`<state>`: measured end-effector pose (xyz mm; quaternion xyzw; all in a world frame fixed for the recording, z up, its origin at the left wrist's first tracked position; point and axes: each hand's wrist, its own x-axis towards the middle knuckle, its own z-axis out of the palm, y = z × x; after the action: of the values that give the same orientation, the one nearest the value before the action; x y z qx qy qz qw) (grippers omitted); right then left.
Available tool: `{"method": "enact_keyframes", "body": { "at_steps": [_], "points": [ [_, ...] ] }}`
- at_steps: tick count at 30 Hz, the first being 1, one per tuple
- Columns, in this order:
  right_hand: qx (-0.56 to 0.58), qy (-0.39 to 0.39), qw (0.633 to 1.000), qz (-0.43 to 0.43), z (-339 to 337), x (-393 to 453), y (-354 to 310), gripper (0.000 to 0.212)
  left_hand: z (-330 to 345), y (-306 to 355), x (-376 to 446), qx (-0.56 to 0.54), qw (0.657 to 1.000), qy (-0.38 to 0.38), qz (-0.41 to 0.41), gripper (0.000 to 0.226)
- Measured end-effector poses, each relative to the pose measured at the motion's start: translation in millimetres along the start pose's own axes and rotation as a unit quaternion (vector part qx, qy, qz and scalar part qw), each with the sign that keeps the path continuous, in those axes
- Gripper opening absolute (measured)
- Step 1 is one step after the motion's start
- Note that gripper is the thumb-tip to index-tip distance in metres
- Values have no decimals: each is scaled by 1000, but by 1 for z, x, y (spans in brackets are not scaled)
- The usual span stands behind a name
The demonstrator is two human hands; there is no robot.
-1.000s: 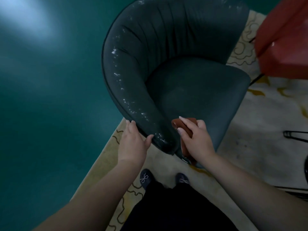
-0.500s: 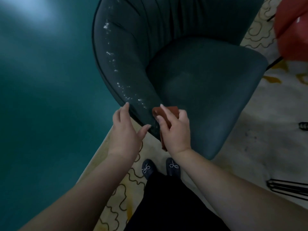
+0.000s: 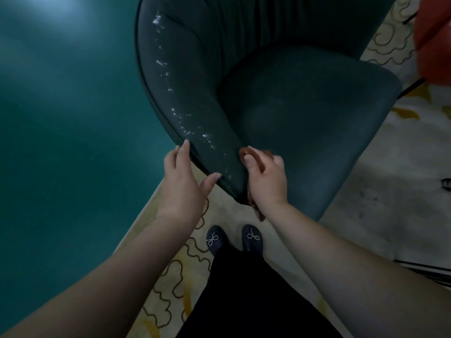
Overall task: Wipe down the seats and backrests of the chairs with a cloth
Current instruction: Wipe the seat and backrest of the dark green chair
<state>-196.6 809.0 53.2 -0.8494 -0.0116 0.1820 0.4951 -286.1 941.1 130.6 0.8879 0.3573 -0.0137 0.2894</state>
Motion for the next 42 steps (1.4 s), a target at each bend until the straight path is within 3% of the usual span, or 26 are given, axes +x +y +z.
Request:
{"method": "enact_keyframes", "body": {
  "at_steps": [3, 8, 16, 18, 20, 22, 27, 32, 36, 42],
  "points": [
    [4, -1, 1000, 13, -11, -13, 13, 31, -1, 0, 0, -2, 1000, -4, 1, 89],
    [-36, -10, 981, -192, -2, -30, 0, 39, 0, -5, 1, -7, 1000, 3, 9, 88],
    [-13, -6, 998, -59, -11, -6, 2, 27, -4, -8, 2, -67, 998, -3, 3, 84],
    [-17, 10, 991, -136, -20, -22, 4, 31, -7, -10, 3, -84, 996, -4, 6, 81],
    [-32, -11, 966, -255, -20, -39, 4, 34, -9, -13, 5, -99, 995, -5, 7, 79],
    [-53, -34, 948, -312, -15, -40, -1, 34, -10, -16, 5, -112, 994, -6, 6, 77],
    [-14, -29, 977, -209, -1, -12, -22, 33, -8, -16, 8, -137, 991, -2, -5, 74],
    [-52, -29, 958, -281, -24, -51, 8, 44, -9, -17, 9, -159, 987, -6, -20, 72],
    [-73, -59, 944, -315, -9, -23, -12, 40, -9, -17, 13, -162, 987, -10, -19, 73],
    [-48, -66, 960, -268, -13, -19, -14, 42, -12, -16, 13, -208, 977, -22, -41, 81]
  ]
}}
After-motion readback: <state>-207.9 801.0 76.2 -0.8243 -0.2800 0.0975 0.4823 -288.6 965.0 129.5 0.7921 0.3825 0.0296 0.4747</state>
